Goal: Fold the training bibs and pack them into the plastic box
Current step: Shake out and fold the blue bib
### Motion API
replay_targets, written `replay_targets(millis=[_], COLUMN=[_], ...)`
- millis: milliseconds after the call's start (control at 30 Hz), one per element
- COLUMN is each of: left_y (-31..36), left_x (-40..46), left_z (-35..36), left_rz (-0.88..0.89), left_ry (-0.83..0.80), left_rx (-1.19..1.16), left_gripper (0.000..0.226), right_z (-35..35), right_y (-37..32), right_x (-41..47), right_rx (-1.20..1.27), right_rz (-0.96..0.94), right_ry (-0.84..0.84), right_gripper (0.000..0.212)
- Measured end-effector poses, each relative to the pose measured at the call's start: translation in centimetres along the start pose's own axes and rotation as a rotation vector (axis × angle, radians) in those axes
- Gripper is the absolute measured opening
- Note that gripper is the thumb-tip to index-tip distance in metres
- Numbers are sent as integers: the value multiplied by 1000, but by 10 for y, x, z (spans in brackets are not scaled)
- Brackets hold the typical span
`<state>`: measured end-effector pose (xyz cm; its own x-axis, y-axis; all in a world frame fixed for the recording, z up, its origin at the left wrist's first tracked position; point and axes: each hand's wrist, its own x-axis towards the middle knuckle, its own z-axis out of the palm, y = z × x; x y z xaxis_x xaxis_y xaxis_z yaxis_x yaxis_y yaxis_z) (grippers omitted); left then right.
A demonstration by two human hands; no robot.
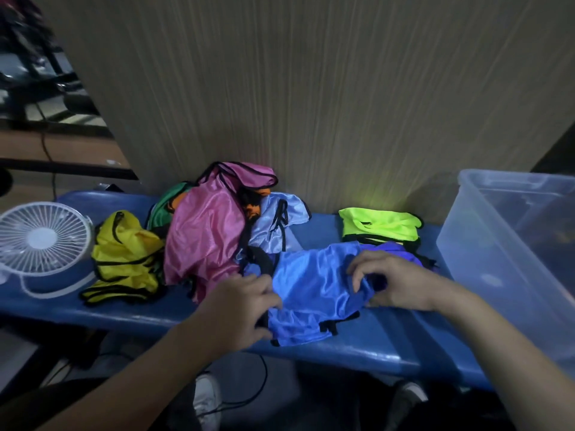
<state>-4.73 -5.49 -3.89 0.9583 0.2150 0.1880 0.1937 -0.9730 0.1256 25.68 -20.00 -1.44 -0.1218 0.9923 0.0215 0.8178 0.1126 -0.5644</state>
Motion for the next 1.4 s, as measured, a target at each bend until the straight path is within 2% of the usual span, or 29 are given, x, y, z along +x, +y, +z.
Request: replay_targets(millis=[33, 100, 167, 200, 267, 300, 367, 400, 467, 567, 633, 733, 833, 900, 1033, 1133, 1200, 1233, 1300, 1367, 1400], left_y=[1, 2, 2, 0, -8, -12, -18, -22, -31, -47, -55, -61, -59, -56, -51, -50, -50, -51, -51, -48, -46], left_x=[0, 6, 18, 25, 42, 51, 66, 71, 80, 82, 78, 69, 56, 47, 33, 27, 25, 26, 36, 52, 61], left_z=[2, -2, -10, -12, -14, -13, -8, -5, 1, 5, 4, 4, -2, -7, -12, -14, -14, -13, -13, -14, -14], left_rz=[-45, -147, -174, -179, -232, -267, -348, -368, -382, -375, -364, -343, -340, -382, -411, -453, -463, -473, -497, -540, -544], left_ry=[-44, -27, 116, 219, 350, 341, 174, 69, -104, -223, -225, -164, -80, -43, -106, -208, -191, -142, -52, -39, -46], left_rx=[-65, -209, -281, -290, -243, -186, -81, -45, -2, -13, -34, -101, -288, -433, -509, -525, -585, -635, -740, -922, -988], left_gripper=[49, 48, 35, 27, 22, 28, 40, 47, 57, 65, 63, 55, 52, 37, 30, 26, 25, 28, 51, 69, 69], right_z=[-1, -7, -15, -17, -17, -14, -6, -2, 6, 11, 11, 9, 10, 11, 12, 15, 17, 18, 19, 21, 22], right_y=[-1, -7, -11, -11, -7, -2, 5, 7, 12, 19, 21, 22, 20, 14, -4, -9, -11, -13, -20, -26, -29], right_x=[-1, -3, -2, 1, 14, 22, 41, 50, 62, 68, 68, 67, 63, 61, 61, 70, 78, 82, 92, 103, 107], right_rx=[-13, 8, 101, 141, 113, 29, -196, -254, -302, -350, -324, -233, -132, -33, 329, 415, 419, 395, 316, 263, 261], right_rz=[31, 108, 157, 151, 122, 128, 195, 239, 313, 334, 299, 250, 174, 180, 229, 217, 177, 154, 98, 42, 18], right_ry=[-56, -177, -216, -158, 79, 200, 339, 338, 225, 82, 103, 181, 284, 298, 358, 422, 419, 403, 367, 344, 335], right_gripper=[35, 48, 51, 45, 31, 28, 25, 28, 41, 57, 53, 32, 19, 17, 21, 24, 25, 25, 26, 30, 31])
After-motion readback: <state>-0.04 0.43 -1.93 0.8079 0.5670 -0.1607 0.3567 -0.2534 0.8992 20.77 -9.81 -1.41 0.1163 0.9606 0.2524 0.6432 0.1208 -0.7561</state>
